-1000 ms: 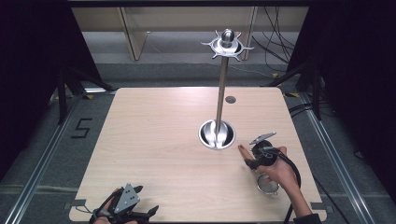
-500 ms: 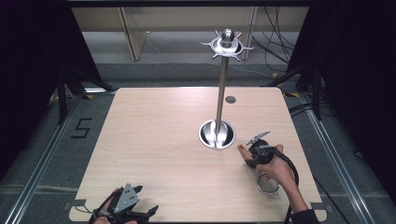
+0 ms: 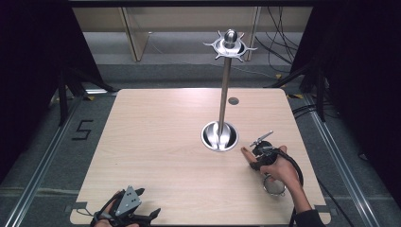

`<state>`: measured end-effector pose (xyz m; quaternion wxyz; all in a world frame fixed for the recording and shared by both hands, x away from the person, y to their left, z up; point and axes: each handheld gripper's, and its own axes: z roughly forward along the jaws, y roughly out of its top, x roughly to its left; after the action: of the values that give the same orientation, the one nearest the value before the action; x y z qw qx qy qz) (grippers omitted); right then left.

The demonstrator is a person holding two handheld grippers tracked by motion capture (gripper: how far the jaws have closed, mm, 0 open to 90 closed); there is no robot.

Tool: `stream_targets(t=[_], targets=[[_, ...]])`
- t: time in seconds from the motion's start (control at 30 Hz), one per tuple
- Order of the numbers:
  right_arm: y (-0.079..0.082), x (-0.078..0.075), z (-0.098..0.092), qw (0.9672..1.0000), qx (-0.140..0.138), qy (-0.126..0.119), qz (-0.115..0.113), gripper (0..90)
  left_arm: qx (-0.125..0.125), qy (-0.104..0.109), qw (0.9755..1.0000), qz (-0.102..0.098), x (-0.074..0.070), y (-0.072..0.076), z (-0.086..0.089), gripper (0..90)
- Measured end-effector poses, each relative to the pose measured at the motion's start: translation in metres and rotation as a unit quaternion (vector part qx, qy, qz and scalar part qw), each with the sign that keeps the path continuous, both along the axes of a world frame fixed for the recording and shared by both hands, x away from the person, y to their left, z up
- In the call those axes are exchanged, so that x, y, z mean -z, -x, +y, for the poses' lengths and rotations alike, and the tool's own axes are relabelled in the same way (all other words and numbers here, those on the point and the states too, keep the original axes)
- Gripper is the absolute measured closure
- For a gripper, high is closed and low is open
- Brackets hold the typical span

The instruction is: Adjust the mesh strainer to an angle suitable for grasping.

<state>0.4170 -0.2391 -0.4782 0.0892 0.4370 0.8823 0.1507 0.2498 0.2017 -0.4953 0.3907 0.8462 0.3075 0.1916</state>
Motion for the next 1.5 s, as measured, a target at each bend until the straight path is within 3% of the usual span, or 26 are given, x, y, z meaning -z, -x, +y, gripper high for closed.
stream_targets(t=[0.07,0.17,0.23,0.27,0.3,0.37,0.43,0.47,0.5,0.53,0.63,0.83,0.87,0.93,0.97,1.0,1.07,1.1,1.17,1.2,1.23,1.27,1.3,1.4,1.47,1.5], targets=[[-0.001,0.0,0.0,0.9999,-0.011,-0.001,-0.005,65.9,0.002,-0.001,1.0,-0.005,0.0,-0.001,0.0,14.8],[0.0,-0.001,0.001,0.9998,-0.009,0.016,-0.005,67.5,-0.01,0.01,0.9999,0.007,0.001,0.002,-0.001,14.8],[0.001,-0.002,0.002,0.9997,-0.012,0.019,-0.005,68.4,-0.009,0.004,0.9998,0.016,0.0,0.002,0.0,14.8],[0.001,-0.002,0.002,0.9996,-0.019,0.02,-0.013,68.4,-0.01,0.005,0.9998,0.015,-0.001,0.002,0.0,14.8],[0.001,-0.003,0.001,0.9992,-0.025,0.022,-0.021,68.4,-0.006,0.002,1.0,0.001,-0.001,0.001,0.0,14.8],[0.003,-0.008,0.002,0.9995,-0.023,0.019,-0.014,68.4,-0.012,0.006,0.9999,0.01,0.0,0.002,-0.001,14.8],[0.004,-0.013,0.001,0.9988,-0.03,0.022,-0.031,68.4,-0.009,0.004,0.9999,0.005,0.0,0.001,0.0,14.8],[0.006,-0.016,0.001,0.9989,-0.022,0.019,-0.036,68.4,0.0,-0.001,1.0,-0.004,-0.001,0.0,0.0,14.8],[0.006,-0.019,0.0,0.9986,-0.027,0.017,-0.043,68.4,-0.007,0.011,0.9999,0.007,0.0,0.002,-0.001,14.8],[0.007,-0.022,-0.001,0.9986,-0.023,0.01,-0.047,68.5,-0.002,0.006,1.0,0.004,-0.001,0.002,-0.001,14.8],[0.01,-0.032,-0.005,0.9977,-0.018,-0.006,-0.065,68.5,-0.012,0.019,0.9997,0.004,0.0,0.003,-0.002,14.8],[0.014,-0.049,-0.017,0.9943,-0.011,-0.051,-0.093,68.5,0.002,0.001,1.0,-0.008,-0.002,0.0,0.0,14.8],[0.014,-0.049,-0.019,0.9914,-0.017,-0.063,-0.113,68.6,-0.001,0.008,0.9999,-0.007,-0.001,0.001,-0.001,14.7],[0.016,-0.057,-0.025,0.9893,-0.019,-0.103,-0.102,68.6,-0.004,0.007,1.0,0.003,-0.001,0.002,-0.001,14.8],[0.015,-0.057,-0.028,0.985,-0.021,-0.125,-0.118,68.6,-0.014,0.009,0.9999,0.004,0.0,0.002,-0.001,14.8],[0.016,-0.06,-0.03,0.9845,-0.023,-0.125,-0.121,68.6,-0.01,0.004,0.9999,-0.001,0.0,0.001,-0.001,14.8],[0.016,-0.063,-0.034,0.9799,-0.026,-0.147,-0.133,68.7,-0.008,0.014,0.9999,0.004,0.0,0.002,-0.002,14.8],[0.016,-0.063,-0.035,0.9758,-0.025,-0.163,-0.143,68.7,-0.014,0.021,0.9996,0.011,0.0,0.003,-0.003,14.8],[0.018,-0.069,-0.036,0.9752,-0.024,-0.177,-0.131,68.7,0.005,-0.003,1.0,-0.004,-0.002,0.0,0.0,14.8],[0.02,-0.067,-0.034,0.9705,-0.014,-0.194,-0.142,68.8,-0.009,0.011,0.9999,0.008,0.0,0.002,-0.002,14.8],[0.02,-0.071,-0.036,0.9731,-0.019,-0.188,-0.132,68.8,-0.008,0.014,0.9999,0.003,0.0,0.002,-0.002,14.8],[0.02,-0.07,-0.036,0.9706,-0.023,-0.192,-0.143,68.8,-0.011,0.015,0.9998,0.004,0.0,0.003,-0.002,14.7],[0.02,-0.073,-0.037,0.9713,-0.021,-0.195,-0.134,68.8,-0.009,0.016,0.9998,0.007,0.0,0.002,-0.002,14.8],[0.021,-0.075,-0.037,0.9669,-0.016,-0.212,-0.141,68.9,-0.006,0.008,0.9999,0.006,-0.001,0.002,-0.001,14.8],[0.02,-0.076,-0.038,0.9662,-0.026,-0.209,-0.149,68.9,-0.011,0.016,0.9997,0.012,0.0,0.003,-0.003,14.8],[0.022,-0.078,-0.037,0.9661,-0.017,-0.216,-0.141,68.9,-0.013,0.018,0.9997,0.013,0.0,0.003,-0.003,14.8]])
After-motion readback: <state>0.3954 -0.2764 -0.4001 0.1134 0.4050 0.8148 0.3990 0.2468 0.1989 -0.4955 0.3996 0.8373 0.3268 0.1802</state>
